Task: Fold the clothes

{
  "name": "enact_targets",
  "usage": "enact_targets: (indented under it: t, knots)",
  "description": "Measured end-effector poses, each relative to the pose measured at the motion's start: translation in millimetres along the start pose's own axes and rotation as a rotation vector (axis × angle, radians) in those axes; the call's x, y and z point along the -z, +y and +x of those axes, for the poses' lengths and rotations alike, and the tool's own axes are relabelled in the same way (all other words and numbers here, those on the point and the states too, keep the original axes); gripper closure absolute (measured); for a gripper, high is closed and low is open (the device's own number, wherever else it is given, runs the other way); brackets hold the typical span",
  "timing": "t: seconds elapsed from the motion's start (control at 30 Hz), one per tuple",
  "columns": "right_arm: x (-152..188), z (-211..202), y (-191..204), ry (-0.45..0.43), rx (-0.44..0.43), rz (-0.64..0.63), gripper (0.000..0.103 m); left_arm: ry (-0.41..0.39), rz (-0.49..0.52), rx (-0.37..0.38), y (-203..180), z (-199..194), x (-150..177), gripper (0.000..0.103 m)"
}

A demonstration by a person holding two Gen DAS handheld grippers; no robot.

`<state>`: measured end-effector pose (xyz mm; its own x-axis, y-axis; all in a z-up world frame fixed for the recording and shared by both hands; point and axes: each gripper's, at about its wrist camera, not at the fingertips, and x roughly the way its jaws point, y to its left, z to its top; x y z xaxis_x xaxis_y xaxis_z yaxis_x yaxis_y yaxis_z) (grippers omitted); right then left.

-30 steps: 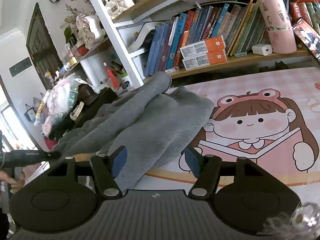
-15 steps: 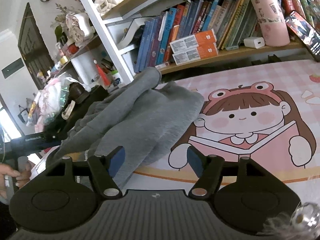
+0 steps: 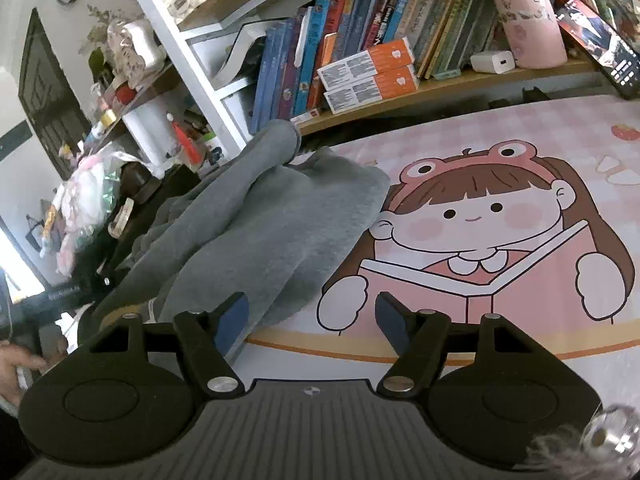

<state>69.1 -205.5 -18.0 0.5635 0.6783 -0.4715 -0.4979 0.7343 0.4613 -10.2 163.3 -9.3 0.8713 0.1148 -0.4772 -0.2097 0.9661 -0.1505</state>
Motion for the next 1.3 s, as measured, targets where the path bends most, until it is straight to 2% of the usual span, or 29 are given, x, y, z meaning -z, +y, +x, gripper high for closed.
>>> enact_targets:
  t: [0.13, 0.33, 0.4, 0.6, 0.63, 0.73, 0.9, 0.97, 1.0, 1.03, 1.1, 1.2, 1.3]
  knots:
    - [-2.3, -0.1, -5.7, -0.012, 0.001, 0.044, 0.033, -0.005, 0.038, 0.002, -5.3, 1.0, 2.1, 0.031]
    - [-9.1, 10.6, -11.8, 0.007, -0.033, 0.138, 0.033, 0.019, -0.020, 0.029, 4.8, 4.7, 1.5, 0.026]
    - [-14.6, 15.5, -9.0, 0.001, -0.004, 0.133, 0.033, 0.038, -0.015, 0.019, 3.4, 8.0, 1.6, 0.025]
    - [-35.4, 25.6, 34.9, -0.060, 0.137, -0.114, 0.029, 0.072, -0.001, 0.006, 1.5, 13.7, 2.2, 0.022]
    - [-36.2, 29.6, 45.6, -0.056, 0.135, -0.158, 0.029, 0.076, -0.006, 0.009, 2.5, 14.3, 2.3, 0.022]
    - [-34.4, 46.2, 79.8, -0.025, 0.108, -0.284, 0.032, 0.081, -0.016, 0.014, 4.5, 15.0, 2.4, 0.022]
    - [-21.1, 97.1, 122.7, 0.125, 0.104, -0.445, 0.033, 0.090, -0.006, 0.004, 2.3, 16.1, 2.6, 0.021]
    - [-11.5, 109.1, 130.4, 0.155, 0.123, -0.511, 0.040, 0.094, -0.006, 0.000, 1.7, 16.7, 2.7, 0.021]
    - [-6.4, 112.2, 132.6, 0.157, 0.138, -0.549, 0.050, 0.096, -0.005, 0.000, 1.7, 17.0, 2.8, 0.020]
    - [-5.5, 110.1, 132.5, 0.151, 0.149, -0.564, 0.067, 0.096, -0.006, 0.001, 1.8, 17.1, 2.8, 0.020]
    - [-10.3, 99.2, 127.1, 0.132, 0.148, -0.546, 0.090, 0.096, -0.009, 0.004, 2.3, 17.0, 2.6, 0.020]
    - [-22.5, 62.5, 108.7, 0.049, 0.141, -0.441, 0.097, 0.097, -0.010, 0.005, 2.6, 17.1, 2.8, 0.019]
    - [-25.2, 15.7, 85.8, -0.063, 0.225, -0.374, 0.097, 0.096, -0.012, 0.006, 2.9, 17.1, 2.3, 0.019]
